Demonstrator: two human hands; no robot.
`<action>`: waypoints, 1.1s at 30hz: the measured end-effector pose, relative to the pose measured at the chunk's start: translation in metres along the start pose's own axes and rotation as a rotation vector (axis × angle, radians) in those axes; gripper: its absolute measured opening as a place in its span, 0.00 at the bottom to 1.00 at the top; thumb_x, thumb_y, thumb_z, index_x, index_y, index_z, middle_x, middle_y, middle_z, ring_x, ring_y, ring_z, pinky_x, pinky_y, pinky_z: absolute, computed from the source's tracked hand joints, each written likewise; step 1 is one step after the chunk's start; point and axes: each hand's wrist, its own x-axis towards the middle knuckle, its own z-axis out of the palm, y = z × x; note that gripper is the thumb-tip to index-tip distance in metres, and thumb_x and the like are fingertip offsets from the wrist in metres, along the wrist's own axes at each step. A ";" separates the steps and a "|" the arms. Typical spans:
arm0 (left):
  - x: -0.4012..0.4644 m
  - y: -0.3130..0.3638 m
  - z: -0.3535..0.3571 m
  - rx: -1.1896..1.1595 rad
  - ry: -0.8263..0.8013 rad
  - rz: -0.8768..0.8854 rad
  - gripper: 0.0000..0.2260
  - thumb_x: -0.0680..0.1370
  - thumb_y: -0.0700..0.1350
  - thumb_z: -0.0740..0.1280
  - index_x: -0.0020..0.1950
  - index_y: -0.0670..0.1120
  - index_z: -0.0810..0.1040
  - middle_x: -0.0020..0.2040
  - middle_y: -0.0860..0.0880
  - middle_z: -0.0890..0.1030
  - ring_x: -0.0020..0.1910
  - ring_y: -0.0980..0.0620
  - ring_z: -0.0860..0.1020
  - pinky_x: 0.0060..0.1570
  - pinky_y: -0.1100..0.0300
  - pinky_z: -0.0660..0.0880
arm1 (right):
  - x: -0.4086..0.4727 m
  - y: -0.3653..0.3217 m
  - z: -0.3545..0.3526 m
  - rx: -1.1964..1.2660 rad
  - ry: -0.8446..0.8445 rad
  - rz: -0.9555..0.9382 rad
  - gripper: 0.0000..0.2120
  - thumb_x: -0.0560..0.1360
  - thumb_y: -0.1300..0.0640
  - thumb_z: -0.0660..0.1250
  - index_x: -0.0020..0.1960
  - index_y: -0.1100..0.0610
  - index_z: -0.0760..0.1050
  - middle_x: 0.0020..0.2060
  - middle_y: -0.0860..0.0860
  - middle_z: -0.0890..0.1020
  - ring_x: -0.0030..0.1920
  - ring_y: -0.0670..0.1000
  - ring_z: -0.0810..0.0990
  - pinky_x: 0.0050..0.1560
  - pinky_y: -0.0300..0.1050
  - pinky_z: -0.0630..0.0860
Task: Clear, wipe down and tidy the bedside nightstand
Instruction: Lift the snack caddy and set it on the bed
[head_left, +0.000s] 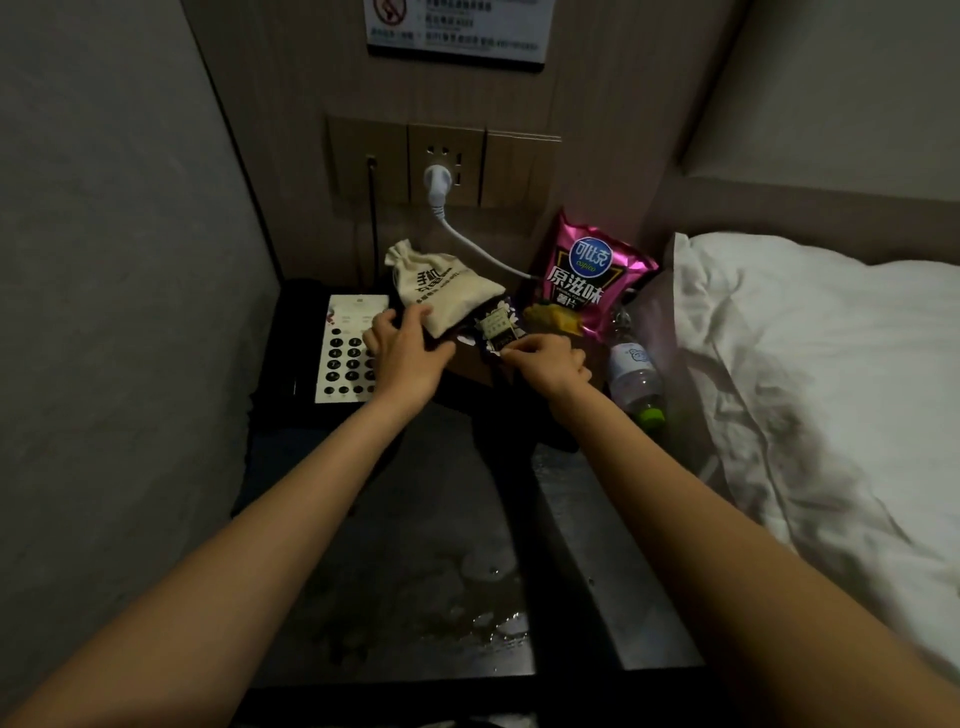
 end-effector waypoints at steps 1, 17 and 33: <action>0.007 0.000 -0.002 -0.003 -0.013 -0.027 0.21 0.76 0.47 0.68 0.68 0.51 0.69 0.70 0.41 0.63 0.70 0.40 0.58 0.67 0.50 0.61 | 0.000 0.001 -0.001 0.021 0.008 0.004 0.13 0.79 0.47 0.65 0.60 0.49 0.80 0.67 0.58 0.71 0.69 0.62 0.62 0.70 0.55 0.59; 0.036 -0.007 0.011 -0.204 -0.123 -0.041 0.18 0.76 0.42 0.70 0.65 0.44 0.74 0.69 0.42 0.70 0.68 0.45 0.69 0.67 0.52 0.68 | -0.007 0.023 -0.009 0.358 0.087 -0.106 0.06 0.76 0.61 0.70 0.51 0.60 0.83 0.54 0.56 0.84 0.58 0.56 0.81 0.64 0.53 0.75; -0.111 0.115 -0.014 -0.424 -0.587 0.332 0.23 0.74 0.36 0.72 0.67 0.46 0.73 0.51 0.47 0.79 0.53 0.52 0.79 0.48 0.55 0.80 | -0.135 0.032 -0.129 0.397 0.206 -0.418 0.11 0.73 0.62 0.73 0.33 0.55 0.78 0.28 0.46 0.80 0.31 0.43 0.78 0.36 0.37 0.74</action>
